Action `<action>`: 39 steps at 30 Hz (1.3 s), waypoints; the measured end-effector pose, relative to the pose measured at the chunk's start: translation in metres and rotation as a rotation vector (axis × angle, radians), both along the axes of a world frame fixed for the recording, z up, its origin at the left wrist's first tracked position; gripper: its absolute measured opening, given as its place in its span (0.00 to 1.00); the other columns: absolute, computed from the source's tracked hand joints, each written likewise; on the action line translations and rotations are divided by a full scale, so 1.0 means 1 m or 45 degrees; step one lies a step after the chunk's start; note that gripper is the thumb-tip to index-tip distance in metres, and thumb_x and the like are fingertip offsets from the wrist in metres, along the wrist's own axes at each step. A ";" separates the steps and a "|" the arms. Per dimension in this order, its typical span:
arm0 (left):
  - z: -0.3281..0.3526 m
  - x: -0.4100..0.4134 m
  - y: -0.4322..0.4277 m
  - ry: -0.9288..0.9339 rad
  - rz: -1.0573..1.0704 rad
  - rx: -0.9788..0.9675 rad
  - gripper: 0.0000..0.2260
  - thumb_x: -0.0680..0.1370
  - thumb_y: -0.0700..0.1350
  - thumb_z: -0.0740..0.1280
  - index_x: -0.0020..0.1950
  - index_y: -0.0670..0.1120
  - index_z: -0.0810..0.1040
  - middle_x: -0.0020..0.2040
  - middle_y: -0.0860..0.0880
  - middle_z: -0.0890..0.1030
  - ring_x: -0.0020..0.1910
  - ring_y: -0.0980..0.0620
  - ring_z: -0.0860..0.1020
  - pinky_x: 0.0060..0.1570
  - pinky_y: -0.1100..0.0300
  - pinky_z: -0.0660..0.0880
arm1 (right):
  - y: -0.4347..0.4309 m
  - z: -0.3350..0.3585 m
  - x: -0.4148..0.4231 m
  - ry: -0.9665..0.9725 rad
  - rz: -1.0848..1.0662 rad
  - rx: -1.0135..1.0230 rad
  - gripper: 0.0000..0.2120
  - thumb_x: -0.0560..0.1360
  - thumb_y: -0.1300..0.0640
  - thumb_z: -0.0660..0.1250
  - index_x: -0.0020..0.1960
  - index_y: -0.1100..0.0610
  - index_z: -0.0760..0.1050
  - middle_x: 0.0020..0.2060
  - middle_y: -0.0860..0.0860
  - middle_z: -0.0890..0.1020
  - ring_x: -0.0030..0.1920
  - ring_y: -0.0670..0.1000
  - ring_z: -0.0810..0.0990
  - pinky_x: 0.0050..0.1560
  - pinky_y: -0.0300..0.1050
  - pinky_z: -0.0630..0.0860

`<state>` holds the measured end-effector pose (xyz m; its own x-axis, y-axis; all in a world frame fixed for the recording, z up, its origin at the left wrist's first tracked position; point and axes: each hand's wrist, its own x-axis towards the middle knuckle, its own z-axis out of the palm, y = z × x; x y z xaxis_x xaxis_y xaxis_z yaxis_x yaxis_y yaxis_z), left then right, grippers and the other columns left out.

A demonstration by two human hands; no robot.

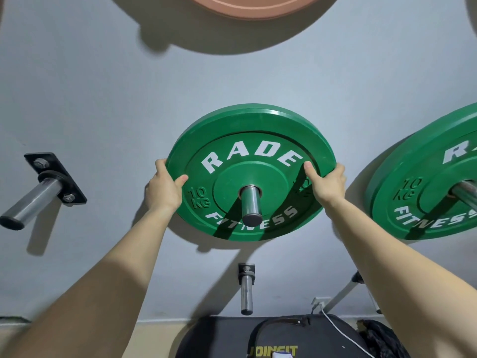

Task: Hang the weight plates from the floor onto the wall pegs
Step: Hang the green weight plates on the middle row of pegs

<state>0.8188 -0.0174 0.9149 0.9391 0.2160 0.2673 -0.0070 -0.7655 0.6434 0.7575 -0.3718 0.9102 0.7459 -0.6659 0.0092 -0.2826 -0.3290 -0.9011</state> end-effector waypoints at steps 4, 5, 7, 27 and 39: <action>-0.008 -0.002 0.003 0.066 0.038 0.023 0.21 0.81 0.52 0.66 0.69 0.47 0.62 0.58 0.41 0.81 0.51 0.38 0.79 0.44 0.50 0.72 | -0.001 0.007 0.006 -0.007 0.024 -0.070 0.45 0.73 0.32 0.66 0.78 0.53 0.52 0.74 0.58 0.63 0.72 0.63 0.64 0.71 0.62 0.64; -0.009 -0.003 0.003 0.071 0.045 0.025 0.21 0.81 0.52 0.66 0.69 0.47 0.62 0.58 0.42 0.81 0.51 0.38 0.79 0.43 0.50 0.72 | -0.001 0.008 0.007 -0.002 0.022 -0.075 0.44 0.73 0.32 0.66 0.78 0.53 0.52 0.74 0.59 0.63 0.72 0.63 0.64 0.72 0.62 0.64; -0.009 -0.004 0.002 0.061 0.050 0.027 0.21 0.81 0.52 0.66 0.69 0.47 0.62 0.57 0.42 0.81 0.50 0.39 0.78 0.43 0.51 0.71 | 0.000 0.008 0.007 -0.002 0.017 -0.066 0.44 0.74 0.33 0.66 0.78 0.54 0.51 0.74 0.59 0.62 0.72 0.63 0.63 0.72 0.62 0.63; -0.007 -0.005 -0.012 0.015 0.114 -0.213 0.27 0.79 0.57 0.66 0.72 0.49 0.60 0.66 0.45 0.77 0.61 0.38 0.77 0.58 0.47 0.72 | -0.006 -0.012 -0.004 0.080 -0.046 0.039 0.43 0.74 0.34 0.66 0.76 0.59 0.52 0.73 0.61 0.61 0.71 0.64 0.65 0.71 0.62 0.65; -0.024 -0.028 -0.080 0.669 0.065 -1.585 0.56 0.59 0.78 0.70 0.80 0.53 0.57 0.80 0.46 0.56 0.74 0.31 0.63 0.56 0.30 0.75 | 0.093 -0.028 0.008 -0.024 -0.027 1.187 0.79 0.42 0.17 0.68 0.81 0.53 0.42 0.77 0.55 0.58 0.71 0.68 0.67 0.58 0.73 0.75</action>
